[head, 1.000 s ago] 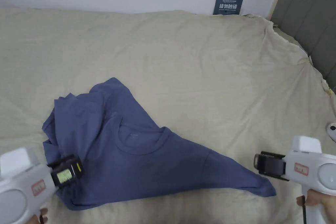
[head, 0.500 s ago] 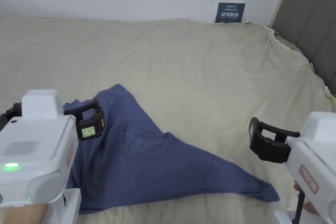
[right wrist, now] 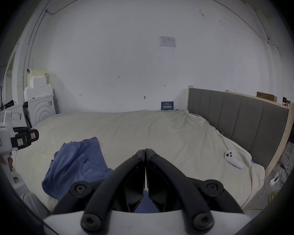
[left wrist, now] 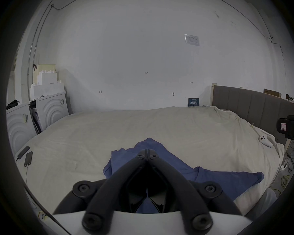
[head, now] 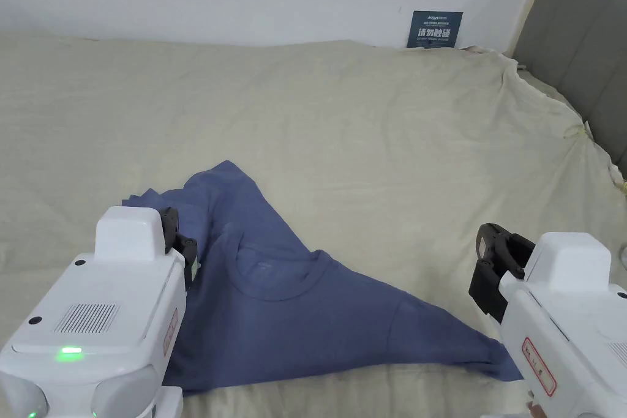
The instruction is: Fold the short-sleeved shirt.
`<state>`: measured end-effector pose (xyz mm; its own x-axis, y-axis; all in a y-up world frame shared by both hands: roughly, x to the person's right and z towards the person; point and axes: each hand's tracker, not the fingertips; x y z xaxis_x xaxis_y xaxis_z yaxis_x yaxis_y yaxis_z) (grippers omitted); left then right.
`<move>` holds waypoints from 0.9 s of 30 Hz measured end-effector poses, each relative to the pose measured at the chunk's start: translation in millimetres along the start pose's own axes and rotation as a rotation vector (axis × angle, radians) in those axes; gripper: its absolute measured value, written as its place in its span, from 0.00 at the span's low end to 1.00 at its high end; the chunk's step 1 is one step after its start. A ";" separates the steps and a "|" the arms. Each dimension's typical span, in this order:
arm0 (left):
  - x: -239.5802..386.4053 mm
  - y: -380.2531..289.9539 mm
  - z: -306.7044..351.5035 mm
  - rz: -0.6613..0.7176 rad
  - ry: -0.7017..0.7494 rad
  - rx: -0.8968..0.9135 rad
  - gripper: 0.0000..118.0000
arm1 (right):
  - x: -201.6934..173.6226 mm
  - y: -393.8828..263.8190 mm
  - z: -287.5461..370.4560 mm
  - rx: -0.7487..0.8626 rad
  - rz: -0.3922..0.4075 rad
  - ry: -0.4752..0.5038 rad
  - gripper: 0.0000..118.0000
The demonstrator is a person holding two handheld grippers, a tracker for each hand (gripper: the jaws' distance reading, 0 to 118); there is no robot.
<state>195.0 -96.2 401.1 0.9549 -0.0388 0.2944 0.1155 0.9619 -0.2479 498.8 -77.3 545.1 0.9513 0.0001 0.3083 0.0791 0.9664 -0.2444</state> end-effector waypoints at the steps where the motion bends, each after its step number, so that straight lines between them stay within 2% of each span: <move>1: -0.7 0.3 0.1 0.008 -0.003 -0.004 0.00 | -0.6 -0.2 0.4 -0.005 -0.001 -0.001 0.00; 8: -3.4 13.3 -21.1 0.013 -0.026 -0.027 0.00 | 5.7 -4.2 -14.5 -0.026 -0.008 0.008 0.00; 14: -16.1 60.7 -85.7 -0.007 -0.055 -0.044 0.00 | 7.0 -4.6 -24.1 -0.047 -0.020 0.023 0.00; 16: -15.8 80.9 -108.0 -0.016 -0.062 -0.059 0.04 | 6.7 -3.6 -28.3 -0.054 -0.012 0.025 0.00; 17: -18.4 91.8 -123.4 -0.009 -0.073 -0.094 0.10 | 6.8 -3.1 -30.4 -0.056 -0.009 0.026 0.00; 18: -21.4 101.7 -139.1 0.007 -0.092 -0.124 0.26 | 6.3 -2.8 -33.4 -0.058 -0.006 0.027 0.00; 20: -22.5 116.7 -168.0 0.047 -0.124 -0.190 0.65 | 5.9 -1.7 -38.7 -0.065 -0.003 0.027 0.00; 21: -25.2 123.1 -184.7 0.074 -0.142 -0.234 0.89 | 5.8 -1.0 -41.8 -0.070 -0.003 0.026 0.00; 22: -26.6 127.6 -203.5 0.094 -0.137 -0.274 1.00 | 6.0 -0.6 -44.2 -0.075 -0.002 0.025 0.00; 25: -22.8 130.1 -248.8 0.094 -0.119 -0.335 1.00 | 6.4 0.6 -52.8 -0.095 0.001 0.020 0.00; 27: -17.9 124.1 -279.7 0.024 -0.080 -0.435 1.00 | 6.6 0.4 -57.4 -0.110 0.003 0.017 0.00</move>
<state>268.8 -51.9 107.0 0.9364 0.0199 0.3502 0.2143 0.7580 -0.6160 522.2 -91.7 494.3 0.9565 -0.0026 0.2919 0.1077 0.9325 -0.3448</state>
